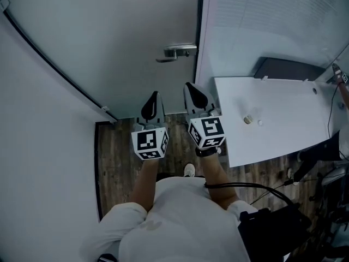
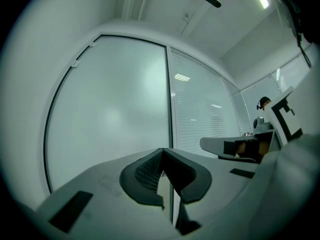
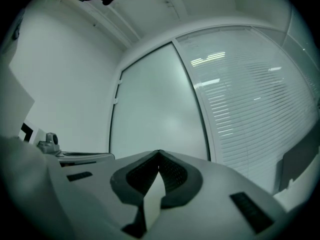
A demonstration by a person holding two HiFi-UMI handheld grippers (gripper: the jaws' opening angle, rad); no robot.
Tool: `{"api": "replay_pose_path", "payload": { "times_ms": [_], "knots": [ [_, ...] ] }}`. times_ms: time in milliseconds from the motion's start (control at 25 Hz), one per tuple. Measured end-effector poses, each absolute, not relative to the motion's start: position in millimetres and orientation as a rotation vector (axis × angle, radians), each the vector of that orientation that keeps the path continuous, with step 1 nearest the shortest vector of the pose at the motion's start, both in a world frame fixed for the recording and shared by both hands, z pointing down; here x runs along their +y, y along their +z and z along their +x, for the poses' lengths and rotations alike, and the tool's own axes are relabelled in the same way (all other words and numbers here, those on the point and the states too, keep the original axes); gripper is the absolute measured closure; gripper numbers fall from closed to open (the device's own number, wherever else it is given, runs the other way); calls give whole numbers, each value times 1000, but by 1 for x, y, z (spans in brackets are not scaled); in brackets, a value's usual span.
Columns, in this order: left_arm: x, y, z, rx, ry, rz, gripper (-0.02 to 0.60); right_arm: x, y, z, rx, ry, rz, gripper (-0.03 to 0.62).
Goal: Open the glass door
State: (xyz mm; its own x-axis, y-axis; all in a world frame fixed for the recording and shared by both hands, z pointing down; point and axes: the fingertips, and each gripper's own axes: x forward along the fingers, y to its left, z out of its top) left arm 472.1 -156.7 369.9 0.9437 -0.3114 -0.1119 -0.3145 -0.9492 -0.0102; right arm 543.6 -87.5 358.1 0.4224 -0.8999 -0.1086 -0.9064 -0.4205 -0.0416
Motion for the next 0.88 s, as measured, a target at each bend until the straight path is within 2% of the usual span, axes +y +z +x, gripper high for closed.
{"api": "replay_pose_path", "payload": {
  "times_ms": [320, 880],
  "knots": [
    [-197, 408, 527, 531, 20, -3129, 584, -118, 398, 597, 1639, -44, -2568, 594],
    [-293, 470, 649, 133, -392, -2957, 583, -162, 425, 705, 1494, -165, -2694, 594]
  ]
}}
